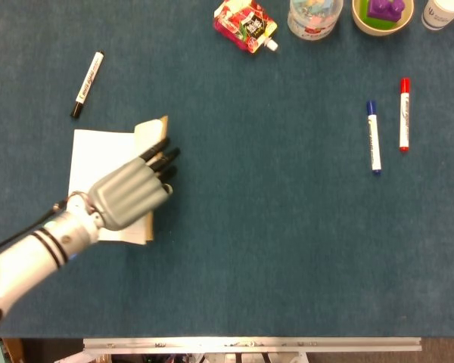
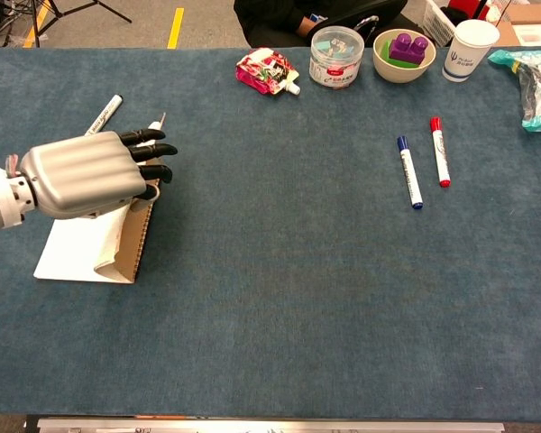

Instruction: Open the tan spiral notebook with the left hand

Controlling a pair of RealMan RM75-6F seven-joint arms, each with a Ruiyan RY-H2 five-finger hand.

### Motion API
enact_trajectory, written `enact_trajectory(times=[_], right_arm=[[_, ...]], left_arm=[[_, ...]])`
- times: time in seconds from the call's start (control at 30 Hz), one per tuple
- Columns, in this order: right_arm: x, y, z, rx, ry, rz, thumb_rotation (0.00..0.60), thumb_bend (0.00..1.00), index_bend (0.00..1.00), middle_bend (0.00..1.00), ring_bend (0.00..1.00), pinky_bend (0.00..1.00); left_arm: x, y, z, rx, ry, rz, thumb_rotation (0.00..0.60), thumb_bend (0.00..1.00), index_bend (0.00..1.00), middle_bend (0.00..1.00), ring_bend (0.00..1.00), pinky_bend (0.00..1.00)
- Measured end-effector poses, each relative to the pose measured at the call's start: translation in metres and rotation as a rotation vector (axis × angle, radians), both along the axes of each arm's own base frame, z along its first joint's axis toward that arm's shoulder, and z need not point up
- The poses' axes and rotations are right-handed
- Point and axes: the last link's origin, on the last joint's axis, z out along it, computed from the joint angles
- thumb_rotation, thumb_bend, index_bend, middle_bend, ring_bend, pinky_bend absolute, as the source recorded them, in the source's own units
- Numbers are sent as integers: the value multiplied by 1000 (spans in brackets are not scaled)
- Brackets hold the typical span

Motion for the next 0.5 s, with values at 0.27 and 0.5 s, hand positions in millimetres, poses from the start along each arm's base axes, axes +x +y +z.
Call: enact_trajectory(times=[0.27,0.5], right_arm=[[-6,2,2,-7,-9,-11,600,227,238,249,147,265],[-10,3,3,-11,-16,-20,600,226,238,249,147,265]], left_arm=[[22,0,-27,-29,14,42,600,580,348,193,45,0],[40,-3,-50,-96,6,141,600,580,172,183,45,0]])
